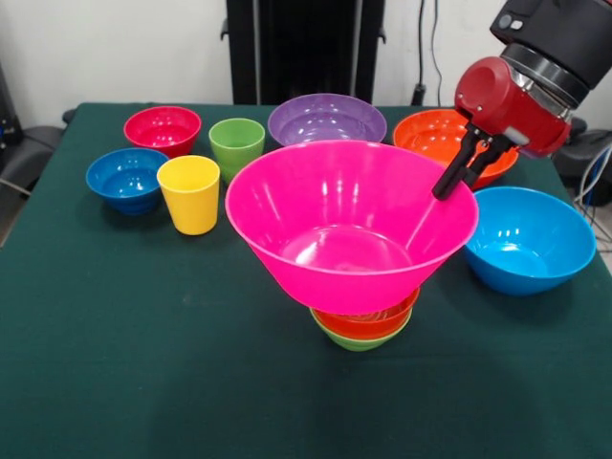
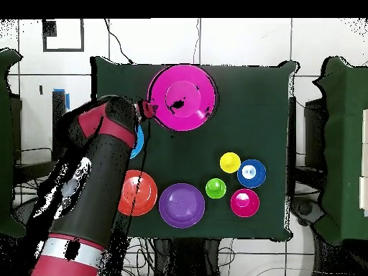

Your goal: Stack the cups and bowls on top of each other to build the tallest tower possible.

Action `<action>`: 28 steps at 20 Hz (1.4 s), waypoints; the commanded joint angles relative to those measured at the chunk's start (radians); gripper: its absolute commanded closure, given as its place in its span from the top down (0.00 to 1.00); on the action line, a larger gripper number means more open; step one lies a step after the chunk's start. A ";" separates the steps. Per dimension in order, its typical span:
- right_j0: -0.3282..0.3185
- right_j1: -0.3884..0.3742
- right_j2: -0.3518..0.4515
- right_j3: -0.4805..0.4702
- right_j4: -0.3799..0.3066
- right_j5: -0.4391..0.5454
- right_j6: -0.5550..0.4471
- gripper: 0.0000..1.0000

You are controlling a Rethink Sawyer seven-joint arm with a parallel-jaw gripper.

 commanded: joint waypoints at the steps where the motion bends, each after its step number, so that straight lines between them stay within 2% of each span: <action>1: 0.015 0.045 0.078 0.038 -0.053 -0.005 0.074 0.00; 15: 0.031 0.054 0.068 0.033 -0.048 0.011 0.089 0.00; 28: 0.029 0.092 0.070 0.007 -0.044 -0.002 0.093 0.00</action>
